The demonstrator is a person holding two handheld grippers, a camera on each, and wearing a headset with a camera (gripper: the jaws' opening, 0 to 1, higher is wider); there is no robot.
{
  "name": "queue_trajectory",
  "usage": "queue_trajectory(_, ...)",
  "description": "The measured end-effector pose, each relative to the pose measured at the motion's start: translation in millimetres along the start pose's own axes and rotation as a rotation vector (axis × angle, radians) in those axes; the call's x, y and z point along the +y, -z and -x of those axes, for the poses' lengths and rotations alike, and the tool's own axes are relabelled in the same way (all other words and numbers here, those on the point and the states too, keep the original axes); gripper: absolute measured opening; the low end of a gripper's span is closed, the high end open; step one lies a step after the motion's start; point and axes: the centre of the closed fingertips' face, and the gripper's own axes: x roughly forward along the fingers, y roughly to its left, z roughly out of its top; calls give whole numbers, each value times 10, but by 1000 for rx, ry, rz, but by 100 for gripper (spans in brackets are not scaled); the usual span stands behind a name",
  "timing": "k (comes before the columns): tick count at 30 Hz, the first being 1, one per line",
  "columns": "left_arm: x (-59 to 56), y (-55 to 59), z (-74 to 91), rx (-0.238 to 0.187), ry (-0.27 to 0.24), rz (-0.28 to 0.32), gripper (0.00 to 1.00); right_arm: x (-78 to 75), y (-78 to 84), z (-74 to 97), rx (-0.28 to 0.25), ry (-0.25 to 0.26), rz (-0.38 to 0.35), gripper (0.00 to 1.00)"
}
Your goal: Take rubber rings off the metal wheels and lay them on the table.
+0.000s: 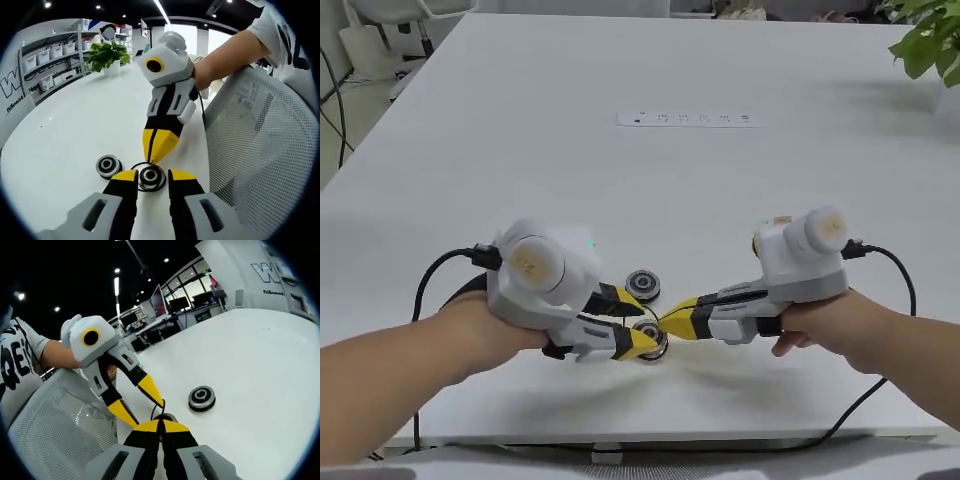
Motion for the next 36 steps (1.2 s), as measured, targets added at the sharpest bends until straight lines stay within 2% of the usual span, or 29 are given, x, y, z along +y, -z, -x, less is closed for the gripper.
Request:
queue_trajectory(2,-13,-8,29,1,-1,-17,21,3,-13,4,-6,-2,-1,0)
queue_trajectory(15,-30,-101,196,-58,-15,14,28,20,-49,4,-18,-16,3,0)
queue_trajectory(28,0,-94,387,-93,-46,47,35,27,-96,1,-34,-17,9,0)
queue_trajectory(36,23,-35,494,-93,-78,63,40,54,-124,-10,-38,-21,12,0)
